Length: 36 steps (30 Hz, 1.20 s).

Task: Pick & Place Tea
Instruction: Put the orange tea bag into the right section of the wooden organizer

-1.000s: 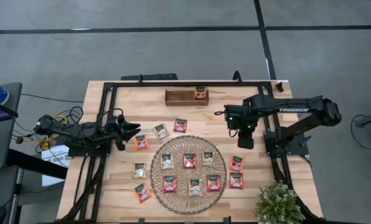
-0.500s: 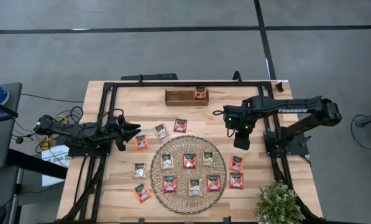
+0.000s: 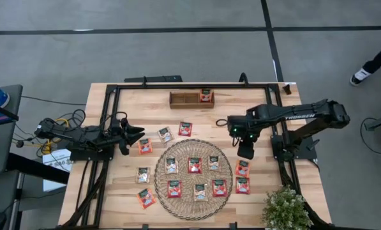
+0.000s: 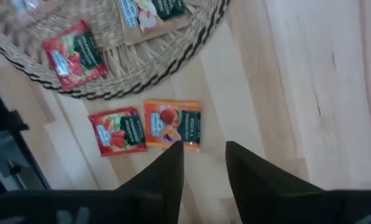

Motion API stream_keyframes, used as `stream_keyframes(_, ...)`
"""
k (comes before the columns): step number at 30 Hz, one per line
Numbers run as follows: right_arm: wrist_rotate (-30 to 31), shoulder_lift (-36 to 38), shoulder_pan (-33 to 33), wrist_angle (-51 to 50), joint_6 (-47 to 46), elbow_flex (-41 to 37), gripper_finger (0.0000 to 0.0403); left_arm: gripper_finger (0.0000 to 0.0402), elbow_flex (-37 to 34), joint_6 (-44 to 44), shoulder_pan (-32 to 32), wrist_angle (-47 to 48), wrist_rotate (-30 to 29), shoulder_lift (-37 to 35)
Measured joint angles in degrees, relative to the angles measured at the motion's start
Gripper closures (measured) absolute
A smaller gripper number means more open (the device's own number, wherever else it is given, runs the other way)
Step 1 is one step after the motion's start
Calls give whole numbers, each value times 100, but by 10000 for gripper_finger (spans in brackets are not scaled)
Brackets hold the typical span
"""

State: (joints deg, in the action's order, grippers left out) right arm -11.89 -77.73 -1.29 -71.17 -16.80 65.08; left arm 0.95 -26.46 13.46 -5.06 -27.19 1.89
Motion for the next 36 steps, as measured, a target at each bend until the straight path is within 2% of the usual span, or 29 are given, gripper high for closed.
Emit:
stream_keyframes(8,103,-420,-364,-4,-82,-13,225,263,0,2,-1,7,2,0)
stream_keyframes(13,149,-668,-559,174,-156,-390,203,263,0,2,-1,20,2,0)
stream_keyframes(20,159,-566,-794,690,-573,-1085,203,263,0,1,0,28,2,-1)
stream_keyframes(23,162,-485,-888,1331,-746,-1290,208,263,0,2,0,33,3,0)
stream_keyframes(29,156,-453,-1083,1509,-912,-1652,213,263,0,-2,1,44,4,-2)
stream_keyframes(36,157,-453,-1145,2262,-1174,-2060,209,263,0,-2,-1,42,4,-2)
